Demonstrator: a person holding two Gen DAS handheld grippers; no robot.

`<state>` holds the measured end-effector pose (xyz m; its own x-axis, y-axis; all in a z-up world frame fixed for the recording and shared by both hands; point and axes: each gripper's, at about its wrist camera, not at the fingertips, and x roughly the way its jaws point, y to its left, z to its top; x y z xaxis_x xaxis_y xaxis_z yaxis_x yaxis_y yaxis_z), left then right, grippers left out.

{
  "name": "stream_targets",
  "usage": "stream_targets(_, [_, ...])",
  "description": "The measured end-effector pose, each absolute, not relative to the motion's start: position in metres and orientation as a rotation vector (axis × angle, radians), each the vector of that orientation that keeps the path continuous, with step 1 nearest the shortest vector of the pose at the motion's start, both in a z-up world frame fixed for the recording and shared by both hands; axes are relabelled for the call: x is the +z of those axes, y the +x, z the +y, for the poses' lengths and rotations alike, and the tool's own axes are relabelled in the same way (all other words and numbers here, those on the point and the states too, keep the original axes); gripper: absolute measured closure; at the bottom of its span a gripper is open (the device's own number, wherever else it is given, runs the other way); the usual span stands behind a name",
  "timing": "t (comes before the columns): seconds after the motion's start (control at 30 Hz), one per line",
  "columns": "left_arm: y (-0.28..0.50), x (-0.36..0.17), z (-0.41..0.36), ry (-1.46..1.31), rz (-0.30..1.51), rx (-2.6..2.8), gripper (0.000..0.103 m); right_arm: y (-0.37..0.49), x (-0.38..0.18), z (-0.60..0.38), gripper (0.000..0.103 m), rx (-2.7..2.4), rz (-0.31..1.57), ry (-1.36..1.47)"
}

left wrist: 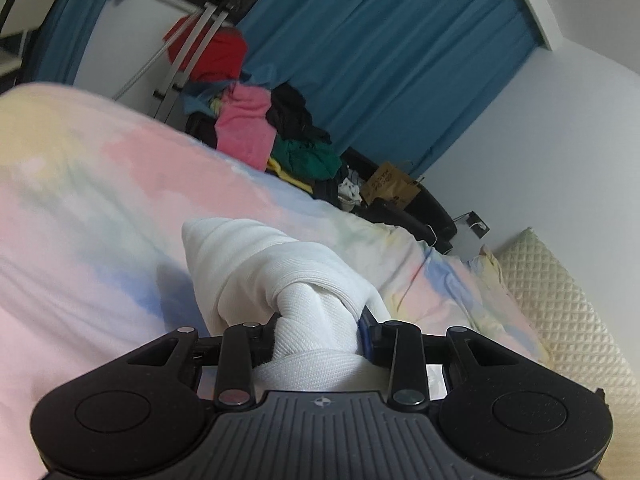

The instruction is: Fold clothes

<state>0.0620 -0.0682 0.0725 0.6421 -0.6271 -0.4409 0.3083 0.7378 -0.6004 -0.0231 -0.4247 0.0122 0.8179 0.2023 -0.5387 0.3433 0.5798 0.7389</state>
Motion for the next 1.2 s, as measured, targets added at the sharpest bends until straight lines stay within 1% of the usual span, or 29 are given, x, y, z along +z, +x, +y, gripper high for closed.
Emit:
stream_targets(0.1, [0.067, 0.078, -0.068, -0.553, 0.682, -0.586, 0.067, -0.032, 0.02, -0.427, 0.074, -0.095, 0.619, 0.967])
stream_targets(0.23, [0.097, 0.099, -0.1, -0.591, 0.657, -0.649, 0.067, -0.003, 0.025, -0.474, 0.074, -0.151, 0.545, 0.924])
stream_targets(0.33, [0.132, 0.11, -0.146, -0.589, 0.634, -0.711, 0.067, 0.022, 0.029, -0.512, 0.075, -0.194, 0.488, 0.89])
stream_targets(0.43, [0.188, 0.102, -0.21, -0.583, 0.628, -0.765, 0.067, 0.046, 0.032, -0.55, 0.074, -0.237, 0.43, 0.854])
stream_targets(0.53, [0.242, 0.073, -0.28, -0.557, 0.624, -0.805, 0.067, 0.07, 0.036, -0.588, 0.074, -0.28, 0.372, 0.818])
stream_targets(0.6, [0.27, 0.041, -0.315, -0.551, 0.621, -0.837, 0.067, 0.086, 0.038, -0.613, 0.074, -0.308, 0.334, 0.794])
stream_targets(0.67, [0.294, 0.005, -0.343, -0.55, 0.625, -0.873, 0.067, 0.098, 0.01, -0.631, 0.074, -0.33, 0.303, 0.775])
stream_targets(0.77, [0.319, -0.051, -0.364, -0.498, 0.658, -0.926, 0.067, 0.106, -0.045, -0.643, 0.074, -0.346, 0.294, 0.747])
stream_targets(0.87, [0.322, -0.098, -0.362, -0.425, 0.67, -0.971, 0.066, 0.106, -0.097, -0.643, 0.075, -0.359, 0.296, 0.75])
stream_targets(0.93, [0.318, -0.118, -0.354, -0.384, 0.657, -1.014, 0.064, 0.099, -0.119, -0.632, 0.074, -0.375, 0.297, 0.711])
stream_targets(1.0, [0.316, -0.135, -0.347, -0.346, 0.675, -1.026, 0.06, 0.094, -0.136, -0.621, 0.071, -0.404, 0.327, 0.706])
stream_targets(1.03, [0.315, -0.139, -0.346, -0.321, 0.685, -1.021, 0.059, 0.093, -0.144, -0.619, 0.065, -0.419, 0.345, 0.731])
stream_targets(1.07, [0.313, -0.141, -0.345, -0.298, 0.687, -1.014, 0.056, 0.092, -0.151, -0.618, 0.063, -0.433, 0.358, 0.753])
stream_targets(1.1, [0.31, -0.144, -0.344, -0.274, 0.689, -1.007, 0.054, 0.091, -0.157, -0.617, 0.059, -0.447, 0.366, 0.766])
stream_targets(1.13, [0.308, -0.145, -0.344, -0.254, 0.693, -0.997, 0.053, 0.091, -0.161, -0.616, 0.053, -0.461, 0.376, 0.778])
stream_targets(1.17, [0.307, -0.142, -0.346, -0.237, 0.7, -0.982, 0.049, 0.091, -0.16, -0.617, 0.049, -0.477, 0.403, 0.792])
stream_targets(1.2, [0.304, -0.136, -0.347, -0.22, 0.708, -0.97, 0.049, 0.092, -0.159, -0.619, 0.044, -0.493, 0.436, 0.807])
